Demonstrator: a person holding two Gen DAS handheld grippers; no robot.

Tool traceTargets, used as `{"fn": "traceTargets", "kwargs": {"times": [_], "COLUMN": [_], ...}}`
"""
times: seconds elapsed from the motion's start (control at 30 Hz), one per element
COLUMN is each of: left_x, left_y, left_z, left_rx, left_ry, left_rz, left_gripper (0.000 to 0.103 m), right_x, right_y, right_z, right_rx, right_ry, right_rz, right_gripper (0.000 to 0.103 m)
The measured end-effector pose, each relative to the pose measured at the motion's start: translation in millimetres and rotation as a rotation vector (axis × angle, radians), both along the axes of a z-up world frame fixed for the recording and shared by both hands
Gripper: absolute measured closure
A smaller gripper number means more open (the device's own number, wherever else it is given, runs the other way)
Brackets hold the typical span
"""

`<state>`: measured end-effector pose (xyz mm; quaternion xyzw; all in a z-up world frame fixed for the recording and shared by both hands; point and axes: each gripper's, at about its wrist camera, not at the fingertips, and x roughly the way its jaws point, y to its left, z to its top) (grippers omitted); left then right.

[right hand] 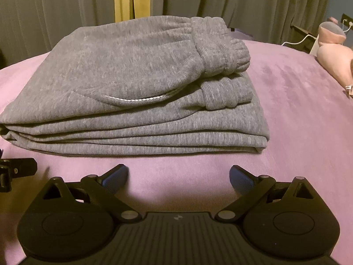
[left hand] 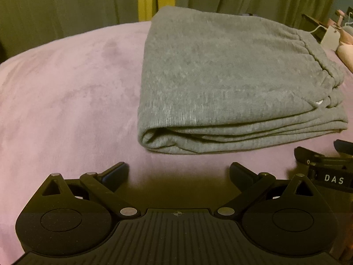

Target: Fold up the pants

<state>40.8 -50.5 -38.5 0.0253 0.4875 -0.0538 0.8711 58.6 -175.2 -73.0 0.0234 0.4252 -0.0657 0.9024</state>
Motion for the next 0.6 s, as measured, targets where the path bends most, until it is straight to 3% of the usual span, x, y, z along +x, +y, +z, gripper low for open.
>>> {"fn": "traceTargets", "kwargs": {"times": [0.23,0.6], "left_x": [3,10], "left_y": [-2,13], "left_z": [-6,-9], "left_rx": [0.025,-0.078], "left_ry": [-0.024,-0.042], "left_rz": [-0.071,-0.102], "left_gripper": [0.000,0.000], "right_x": [7,15], "right_y": [1,2], "right_z": [0,2], "right_rx": [-0.014,-0.011], "right_ry": [0.013,0.041], "right_rz": [0.005,-0.034], "right_gripper": [0.004,0.004]}}
